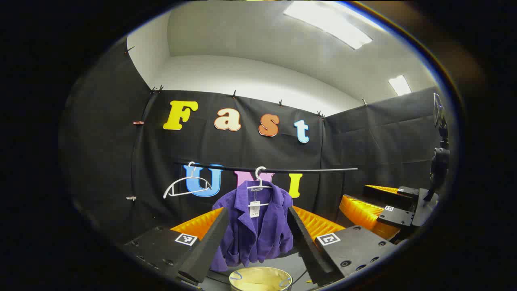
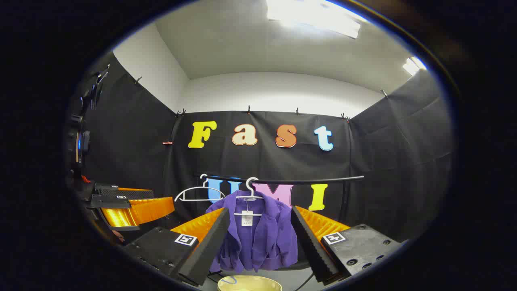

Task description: Grasp the clothes on the hanger with both hands and then place them into the laundry hamper below.

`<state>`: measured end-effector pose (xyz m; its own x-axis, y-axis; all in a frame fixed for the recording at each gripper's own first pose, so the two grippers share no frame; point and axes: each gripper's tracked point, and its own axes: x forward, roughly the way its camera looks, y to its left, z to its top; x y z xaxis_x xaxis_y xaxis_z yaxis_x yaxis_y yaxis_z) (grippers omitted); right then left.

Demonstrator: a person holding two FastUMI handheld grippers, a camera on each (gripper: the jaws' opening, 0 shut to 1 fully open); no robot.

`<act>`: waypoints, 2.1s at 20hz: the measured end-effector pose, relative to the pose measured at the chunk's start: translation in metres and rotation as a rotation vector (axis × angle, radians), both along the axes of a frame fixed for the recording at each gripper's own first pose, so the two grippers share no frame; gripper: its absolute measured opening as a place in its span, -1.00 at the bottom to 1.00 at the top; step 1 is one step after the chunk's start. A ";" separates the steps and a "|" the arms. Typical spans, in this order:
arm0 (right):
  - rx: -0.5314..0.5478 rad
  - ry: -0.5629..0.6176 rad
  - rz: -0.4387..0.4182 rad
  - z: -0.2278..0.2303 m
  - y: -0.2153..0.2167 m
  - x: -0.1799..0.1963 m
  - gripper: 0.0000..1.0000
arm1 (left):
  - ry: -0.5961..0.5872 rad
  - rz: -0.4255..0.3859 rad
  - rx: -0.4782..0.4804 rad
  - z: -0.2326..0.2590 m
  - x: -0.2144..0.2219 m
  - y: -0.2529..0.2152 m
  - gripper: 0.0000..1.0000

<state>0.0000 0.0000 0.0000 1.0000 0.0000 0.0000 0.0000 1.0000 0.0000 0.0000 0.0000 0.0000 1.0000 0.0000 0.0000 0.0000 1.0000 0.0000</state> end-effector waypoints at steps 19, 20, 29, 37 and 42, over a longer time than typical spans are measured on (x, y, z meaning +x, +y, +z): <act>0.017 0.010 -0.006 -0.003 0.000 0.012 0.93 | 0.018 -0.021 -0.013 -0.003 0.010 0.004 0.84; 0.014 0.011 -0.008 -0.004 -0.001 0.010 0.93 | 0.018 -0.021 -0.013 -0.001 0.010 0.005 0.83; 0.006 0.026 -0.033 -0.007 0.007 0.009 0.93 | 0.029 -0.058 -0.014 -0.006 0.006 0.010 0.82; -0.002 0.038 -0.070 -0.014 0.026 0.004 0.93 | 0.042 -0.102 -0.014 -0.009 0.000 0.024 0.83; -0.008 0.038 -0.087 -0.021 0.035 0.006 0.94 | 0.053 -0.134 -0.012 -0.017 -0.002 0.030 0.83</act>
<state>0.0062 0.0345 -0.0206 0.9955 -0.0873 -0.0381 0.0870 0.9962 -0.0098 -0.0024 0.0301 -0.0169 0.9896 -0.1341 -0.0520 0.1335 0.9909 -0.0155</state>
